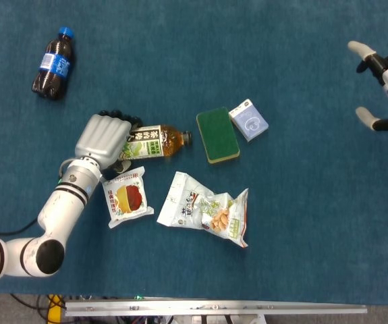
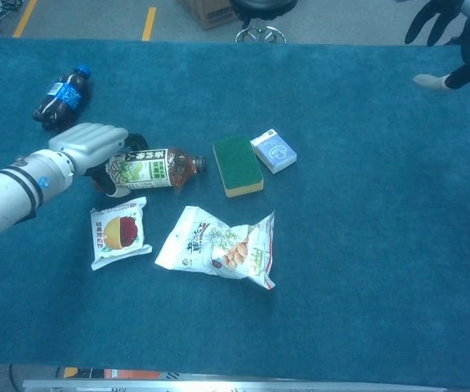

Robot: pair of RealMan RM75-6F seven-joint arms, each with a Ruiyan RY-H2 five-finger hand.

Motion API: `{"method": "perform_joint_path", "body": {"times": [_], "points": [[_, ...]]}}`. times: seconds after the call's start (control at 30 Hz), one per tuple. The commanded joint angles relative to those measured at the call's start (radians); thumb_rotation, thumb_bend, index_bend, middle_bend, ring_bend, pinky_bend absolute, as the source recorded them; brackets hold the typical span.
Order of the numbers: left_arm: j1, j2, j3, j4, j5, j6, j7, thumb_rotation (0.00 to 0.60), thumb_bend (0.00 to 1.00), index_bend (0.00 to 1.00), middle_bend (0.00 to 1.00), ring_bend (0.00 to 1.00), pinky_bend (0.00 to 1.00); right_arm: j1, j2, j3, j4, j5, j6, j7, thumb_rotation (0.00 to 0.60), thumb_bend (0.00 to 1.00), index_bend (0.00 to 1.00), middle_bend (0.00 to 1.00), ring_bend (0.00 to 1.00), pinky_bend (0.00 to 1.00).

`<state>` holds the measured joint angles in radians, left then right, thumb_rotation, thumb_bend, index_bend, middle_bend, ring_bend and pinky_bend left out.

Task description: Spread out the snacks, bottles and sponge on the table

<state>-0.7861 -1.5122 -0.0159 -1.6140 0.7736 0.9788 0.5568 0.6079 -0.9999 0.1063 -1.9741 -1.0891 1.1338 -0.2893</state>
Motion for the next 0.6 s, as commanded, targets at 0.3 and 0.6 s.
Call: {"method": "perform_joint_path", "body": {"times": [0.3, 0.6], "points": [[0.036, -0.007, -0.027, 0.048, 0.071, 0.017, -0.077, 0.600, 0.24, 0.46, 0.52, 0.40, 0.39, -0.019, 0.001, 0.010, 0.005, -0.004, -0.012, 0.014, 0.600, 0.24, 0.12, 0.37, 0.36, 0.58], [0.025, 0.004, -0.095, 0.095, 0.037, -0.009, -0.118, 0.600, 0.24, 0.45, 0.52, 0.40, 0.41, -0.034, 0.006, 0.016, 0.000, -0.008, -0.012, 0.011, 0.600, 0.24, 0.12, 0.37, 0.36, 0.58]]}}
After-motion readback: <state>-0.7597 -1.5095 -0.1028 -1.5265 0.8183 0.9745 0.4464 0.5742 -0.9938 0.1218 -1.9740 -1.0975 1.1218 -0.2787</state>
